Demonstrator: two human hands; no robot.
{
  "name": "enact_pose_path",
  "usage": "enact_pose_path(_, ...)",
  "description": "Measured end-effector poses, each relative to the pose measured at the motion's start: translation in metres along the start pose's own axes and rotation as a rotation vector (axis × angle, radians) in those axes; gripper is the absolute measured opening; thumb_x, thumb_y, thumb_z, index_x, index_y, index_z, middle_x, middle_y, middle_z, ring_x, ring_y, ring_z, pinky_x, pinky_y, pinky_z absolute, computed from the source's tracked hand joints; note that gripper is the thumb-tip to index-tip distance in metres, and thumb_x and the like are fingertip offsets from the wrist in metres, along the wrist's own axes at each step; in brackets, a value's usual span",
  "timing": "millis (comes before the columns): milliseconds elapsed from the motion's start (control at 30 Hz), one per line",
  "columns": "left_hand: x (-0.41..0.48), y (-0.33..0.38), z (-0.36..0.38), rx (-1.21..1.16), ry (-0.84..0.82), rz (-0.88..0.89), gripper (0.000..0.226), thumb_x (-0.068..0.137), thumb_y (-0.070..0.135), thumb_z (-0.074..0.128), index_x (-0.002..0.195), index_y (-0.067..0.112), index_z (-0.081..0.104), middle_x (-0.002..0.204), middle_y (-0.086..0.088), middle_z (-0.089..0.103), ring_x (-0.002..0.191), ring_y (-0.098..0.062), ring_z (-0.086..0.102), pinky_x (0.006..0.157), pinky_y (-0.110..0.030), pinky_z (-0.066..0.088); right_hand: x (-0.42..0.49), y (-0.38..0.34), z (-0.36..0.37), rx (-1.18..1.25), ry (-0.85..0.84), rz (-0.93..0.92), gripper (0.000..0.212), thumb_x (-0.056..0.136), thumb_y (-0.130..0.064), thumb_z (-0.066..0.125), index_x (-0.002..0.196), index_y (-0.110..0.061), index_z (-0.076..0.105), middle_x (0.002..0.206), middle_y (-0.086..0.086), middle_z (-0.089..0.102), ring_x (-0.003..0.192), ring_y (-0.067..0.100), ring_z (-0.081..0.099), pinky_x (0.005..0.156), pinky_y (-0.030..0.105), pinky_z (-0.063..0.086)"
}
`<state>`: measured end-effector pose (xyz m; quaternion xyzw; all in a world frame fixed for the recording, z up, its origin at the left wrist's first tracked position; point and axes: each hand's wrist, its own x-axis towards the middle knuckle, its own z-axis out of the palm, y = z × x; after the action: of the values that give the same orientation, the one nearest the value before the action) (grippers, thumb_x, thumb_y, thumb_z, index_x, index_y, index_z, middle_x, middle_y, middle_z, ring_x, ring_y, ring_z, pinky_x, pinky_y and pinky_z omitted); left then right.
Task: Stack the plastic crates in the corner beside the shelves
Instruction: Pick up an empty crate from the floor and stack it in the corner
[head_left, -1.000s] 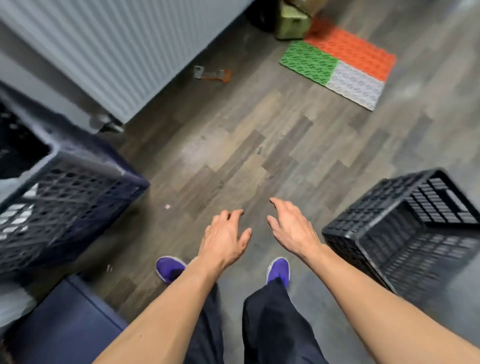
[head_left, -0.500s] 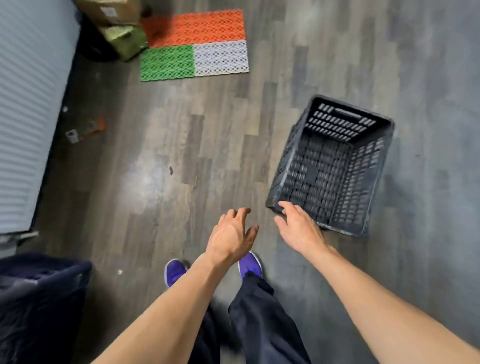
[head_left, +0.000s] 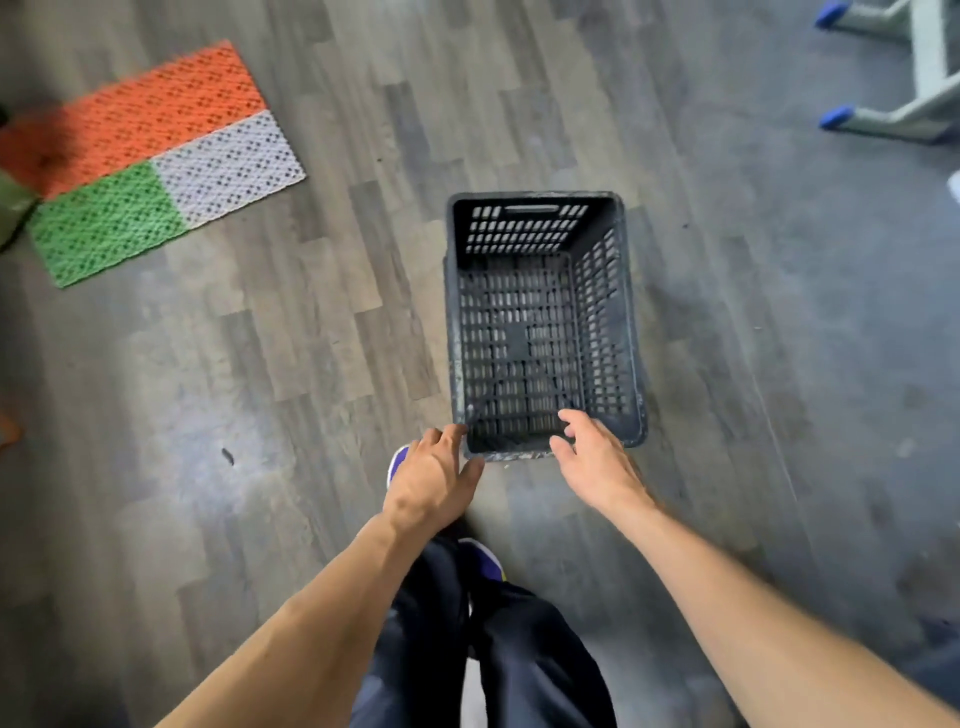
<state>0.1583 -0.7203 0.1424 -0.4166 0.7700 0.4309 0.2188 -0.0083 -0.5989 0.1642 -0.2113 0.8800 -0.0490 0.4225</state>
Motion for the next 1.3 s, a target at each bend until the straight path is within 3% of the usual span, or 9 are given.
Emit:
enact_pose_path(200, 0.048, 0.0, -0.037, 0.021, -0.034, 0.005, 0.053, 0.098, 0.04, 0.048, 0.145, 0.018, 0.039, 0.135, -0.012, 0.052, 0.127, -0.03, 0.048, 0.107, -0.041, 0.04, 0.016, 0.001, -0.019, 0.041, 0.012, 0.144, 0.049, 0.101, -0.034, 0.046, 0.148, -0.024, 0.04, 0.148, 0.003, 0.049, 0.133, 0.023, 0.049, 0.108, 0.04, 0.04)
enact_pose_path(533, 0.131, 0.029, -0.026, 0.054, -0.094, -0.04, 0.066, 0.098, 0.043, 0.047, 0.153, 0.012, 0.028, 0.146, -0.015, 0.046, 0.137, -0.031, 0.042, 0.115, -0.042, 0.033, 0.087, 0.009, -0.037, 0.105, 0.035, 0.159, 0.048, 0.101, -0.032, 0.047, 0.147, -0.024, 0.041, 0.146, 0.003, 0.051, 0.133, 0.024, 0.048, 0.109, 0.043, 0.04)
enact_pose_path(700, 0.177, 0.035, -0.003, 0.031, -0.014, -0.096, 0.071, 0.097, 0.039, 0.052, 0.153, 0.006, 0.025, 0.145, -0.019, 0.043, 0.135, -0.035, 0.041, 0.112, -0.04, 0.033, 0.14, 0.041, -0.048, 0.111, 0.023, 0.138, 0.046, 0.102, -0.027, 0.048, 0.148, -0.02, 0.041, 0.151, 0.004, 0.046, 0.138, 0.024, 0.043, 0.113, 0.039, 0.034)
enact_pose_path(833, 0.222, 0.032, 0.015, 0.095, 0.104, -0.16, 0.081, 0.095, 0.04, 0.054, 0.155, 0.002, 0.016, 0.135, -0.026, 0.039, 0.125, -0.042, 0.043, 0.106, -0.05, 0.038, 0.191, 0.075, -0.052, 0.021, 0.063, 0.126, 0.049, 0.101, -0.029, 0.049, 0.149, -0.023, 0.038, 0.152, 0.006, 0.04, 0.136, 0.027, 0.044, 0.111, 0.042, 0.038)
enact_pose_path(933, 0.252, 0.037, 0.027, 0.134, 0.099, -0.209, 0.089, 0.097, 0.042, 0.049, 0.157, 0.003, -0.003, 0.139, -0.027, 0.036, 0.122, -0.04, 0.044, 0.103, -0.051, 0.04, 0.226, 0.093, -0.052, -0.068, 0.081, 0.134, 0.054, 0.101, -0.028, 0.05, 0.151, -0.019, 0.032, 0.153, 0.01, 0.032, 0.139, 0.029, 0.035, 0.107, 0.043, 0.038)
enact_pose_path(1033, 0.272, 0.041, 0.035, 0.139, 0.146, -0.232, 0.093, 0.097, 0.042, 0.05, 0.155, 0.002, -0.011, 0.136, -0.026, 0.035, 0.12, -0.039, 0.044, 0.101, -0.049, 0.041, 0.255, 0.101, -0.05, -0.152, 0.106, 0.139, 0.064, 0.099, -0.03, 0.053, 0.153, -0.014, 0.023, 0.152, 0.016, 0.03, 0.138, 0.033, 0.03, 0.107, 0.045, 0.038)
enact_pose_path(1233, 0.29, 0.034, 0.037, 0.08, 0.234, -0.254, 0.096, 0.094, 0.035, 0.056, 0.155, 0.0, -0.01, 0.138, -0.023, 0.034, 0.121, -0.038, 0.044, 0.102, -0.047, 0.041, 0.291, 0.096, -0.044, -0.041, 0.141, 0.22, 0.085, 0.097, -0.028, 0.056, 0.158, -0.012, -0.001, 0.157, 0.023, 0.024, 0.143, 0.038, 0.028, 0.108, 0.047, 0.037)
enact_pose_path(1300, 0.292, 0.029, 0.032, 0.021, 0.249, -0.252, 0.09, 0.094, 0.034, 0.058, 0.156, 0.0, 0.002, 0.137, -0.023, 0.036, 0.122, -0.038, 0.044, 0.101, -0.046, 0.042, 0.298, 0.093, -0.046, 0.044, 0.122, 0.262, 0.088, 0.097, -0.028, 0.056, 0.159, -0.015, -0.005, 0.163, 0.02, 0.014, 0.149, 0.035, 0.019, 0.115, 0.047, 0.029)
